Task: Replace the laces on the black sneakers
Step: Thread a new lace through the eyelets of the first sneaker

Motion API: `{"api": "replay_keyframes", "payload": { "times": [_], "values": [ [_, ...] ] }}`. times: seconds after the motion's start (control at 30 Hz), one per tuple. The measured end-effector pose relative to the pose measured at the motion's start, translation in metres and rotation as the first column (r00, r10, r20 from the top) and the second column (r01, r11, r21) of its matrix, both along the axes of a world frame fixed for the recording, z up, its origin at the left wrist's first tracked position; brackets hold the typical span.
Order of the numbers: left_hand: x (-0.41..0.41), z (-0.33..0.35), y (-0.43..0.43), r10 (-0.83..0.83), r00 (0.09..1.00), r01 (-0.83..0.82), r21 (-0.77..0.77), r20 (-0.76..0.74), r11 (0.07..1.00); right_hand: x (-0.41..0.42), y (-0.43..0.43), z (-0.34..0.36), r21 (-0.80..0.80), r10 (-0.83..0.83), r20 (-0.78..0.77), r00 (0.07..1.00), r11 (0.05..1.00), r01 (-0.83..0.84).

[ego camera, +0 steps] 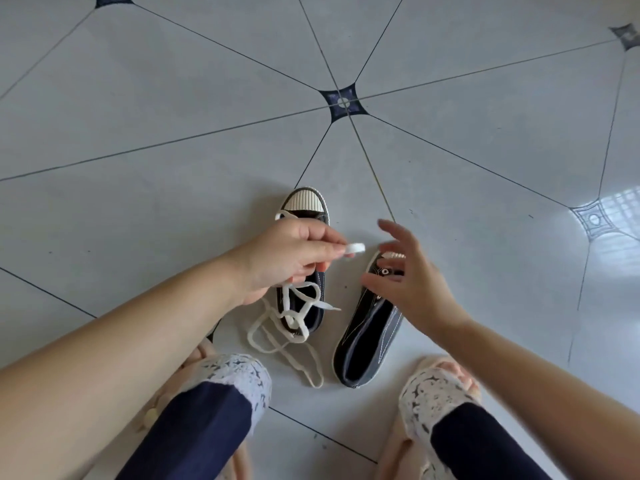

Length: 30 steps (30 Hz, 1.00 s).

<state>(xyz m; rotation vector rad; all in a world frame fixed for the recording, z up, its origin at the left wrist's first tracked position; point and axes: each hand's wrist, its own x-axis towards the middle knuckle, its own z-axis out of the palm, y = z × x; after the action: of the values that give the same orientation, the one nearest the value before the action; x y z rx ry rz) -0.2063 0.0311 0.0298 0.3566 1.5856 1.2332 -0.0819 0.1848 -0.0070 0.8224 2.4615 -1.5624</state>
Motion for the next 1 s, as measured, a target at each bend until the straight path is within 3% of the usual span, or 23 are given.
{"api": "replay_keyframes", "payload": {
  "times": [0.07,0.13,0.27,0.4,0.47,0.5,0.57,0.63,0.77,1.0],
  "values": [
    [0.005,0.0,0.002,-0.057,0.998,0.057,0.003,0.009,0.998,-0.007,0.002,0.002,0.075,0.252,0.008,0.968,0.965,-0.251],
    [0.005,-0.001,0.004,-0.04,0.998,0.04,0.006,0.047,0.999,-0.012,0.007,0.001,0.089,0.33,0.067,0.942,0.938,-0.335],
    [-0.003,-0.01,0.0,0.107,0.992,-0.102,-0.073,0.073,0.992,-0.003,0.034,0.002,0.038,0.249,0.117,0.961,0.966,-0.255],
    [-0.005,-0.028,-0.003,0.161,0.986,-0.167,-0.197,-0.044,0.966,0.014,0.063,-0.001,0.051,0.15,0.166,0.975,0.986,-0.16],
    [-0.004,-0.035,-0.001,0.035,0.979,-0.094,-0.29,-0.203,0.952,0.017,0.068,-0.006,0.058,0.122,0.182,0.976,0.989,-0.135],
    [-0.003,-0.037,0.0,-0.114,0.935,-0.02,-0.373,-0.335,0.928,0.018,0.068,-0.007,0.056,0.113,0.187,0.976,0.99,-0.126],
    [0.002,-0.04,0.008,-0.396,0.752,0.095,-0.508,-0.527,0.856,0.015,0.06,-0.009,0.048,0.141,0.185,0.973,0.987,-0.152],
    [0.01,-0.045,0.021,-0.442,0.68,0.161,-0.469,-0.585,0.868,0.009,0.048,-0.01,0.07,0.233,0.185,0.955,0.966,-0.249],
    [0.026,-0.051,0.051,-0.36,0.789,0.259,-0.262,-0.499,0.93,-0.001,0.033,-0.011,0.036,0.314,0.168,0.934,0.945,-0.325],
    [0.025,-0.064,0.058,-0.242,0.853,0.178,-0.177,-0.463,0.968,0.012,0.042,-0.021,-0.262,0.065,0.12,0.991,0.965,-0.032]
  ]
}}
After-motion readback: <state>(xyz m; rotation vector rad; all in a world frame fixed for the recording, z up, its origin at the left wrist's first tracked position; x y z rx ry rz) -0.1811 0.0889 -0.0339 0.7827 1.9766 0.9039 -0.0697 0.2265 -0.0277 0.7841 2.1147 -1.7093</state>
